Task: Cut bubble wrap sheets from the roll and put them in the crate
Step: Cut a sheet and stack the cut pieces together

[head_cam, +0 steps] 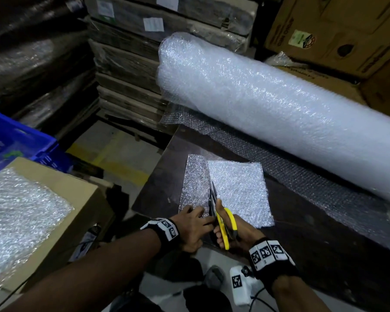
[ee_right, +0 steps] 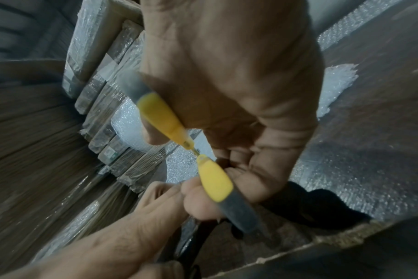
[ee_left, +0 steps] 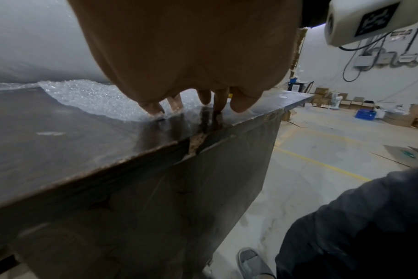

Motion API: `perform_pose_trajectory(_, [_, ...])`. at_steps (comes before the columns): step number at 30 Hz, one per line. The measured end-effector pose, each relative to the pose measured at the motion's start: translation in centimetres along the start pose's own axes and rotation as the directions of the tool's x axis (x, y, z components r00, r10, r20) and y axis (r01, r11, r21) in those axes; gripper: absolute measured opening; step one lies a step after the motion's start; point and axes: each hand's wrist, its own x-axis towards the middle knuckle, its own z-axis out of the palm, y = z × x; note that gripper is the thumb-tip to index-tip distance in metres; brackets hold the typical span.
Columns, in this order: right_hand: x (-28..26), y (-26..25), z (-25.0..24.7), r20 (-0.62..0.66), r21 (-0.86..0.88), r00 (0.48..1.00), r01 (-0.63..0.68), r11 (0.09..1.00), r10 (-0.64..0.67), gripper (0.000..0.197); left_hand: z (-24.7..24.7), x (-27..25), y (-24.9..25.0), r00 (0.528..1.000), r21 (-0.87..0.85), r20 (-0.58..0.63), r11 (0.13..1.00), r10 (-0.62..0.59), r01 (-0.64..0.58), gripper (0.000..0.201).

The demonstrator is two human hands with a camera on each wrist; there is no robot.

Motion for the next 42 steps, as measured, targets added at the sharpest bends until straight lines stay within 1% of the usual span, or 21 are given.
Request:
perform_pose_trajectory(4, [-0.3, -0.4, 0.2, 0.016, 0.067, 1.000, 0.009, 0.998, -0.011, 0.075, -0.5, 0.1, -0.2, 1.000, -0.032, 0.022, 0.999, -0.015, 0.016, 0.055])
perform_pose_trajectory(6, [-0.2, -0.7, 0.2, 0.018, 0.058, 1.000, 0.018, 0.998, -0.019, 0.073, -0.5, 0.1, -0.4, 1.000, -0.027, 0.021, 1.000, -0.010, 0.010, 0.056])
perform_pose_trajectory(12, [0.3, -0.7, -0.1, 0.027, 0.035, 0.999, 0.033, 0.999, -0.034, 0.079, -0.1, 0.1, -0.8, 0.999, -0.054, 0.047, 0.998, 0.026, -0.024, 0.058])
perform_pose_trajectory(16, [0.5, -0.9, -0.1, 0.022, 0.046, 0.998, 0.052, 0.998, -0.053, 0.078, -0.5, -0.2, -0.5, 0.997, -0.024, 0.071, 1.000, 0.000, 0.002, 0.057])
perform_pose_trajectory(20, [0.9, -1.4, -0.5, 0.027, 0.003, 0.998, 0.060, 0.998, -0.061, 0.083, -0.1, -0.6, -0.5, 0.991, 0.022, 0.131, 1.000, 0.006, -0.009, 0.054])
perform_pose_trajectory(23, [1.2, -1.7, -0.7, 0.017, -0.006, 0.998, 0.055, 0.998, -0.055, 0.087, 0.1, -0.4, -0.5, 0.996, 0.044, 0.084, 0.999, 0.002, -0.006, 0.052])
perform_pose_trajectory(26, [1.2, -2.2, -0.7, 0.007, 0.006, 0.998, 0.057, 0.998, -0.057, 0.083, 0.0, -0.2, -0.4, 0.999, 0.043, 0.053, 0.999, 0.001, -0.003, 0.053])
perform_pose_trajectory(30, [1.4, -2.4, -0.1, -0.049, -0.036, 0.995, 0.082, 0.996, -0.084, 0.070, -0.3, 0.0, -0.1, 0.998, 0.012, 0.047, 0.999, -0.036, 0.035, 0.059])
perform_pose_trajectory(32, [1.6, -2.3, 0.0, -0.083, -0.033, 0.990, 0.112, 0.993, -0.114, 0.067, -0.6, 0.0, -0.1, 0.998, 0.007, 0.049, 0.999, -0.038, 0.038, 0.062])
perform_pose_trajectory(37, [2.3, -2.4, -0.1, -0.087, -0.081, 0.989, 0.116, 0.990, -0.123, 0.077, -0.7, -0.1, -0.1, 0.998, -0.006, 0.055, 0.999, -0.038, 0.038, 0.057])
perform_pose_trajectory(42, [2.7, -3.0, 0.0, -0.038, -0.071, 0.993, 0.108, 0.992, -0.110, 0.081, -1.2, -0.3, -0.1, 0.995, 0.013, 0.086, 0.998, -0.055, 0.054, 0.056])
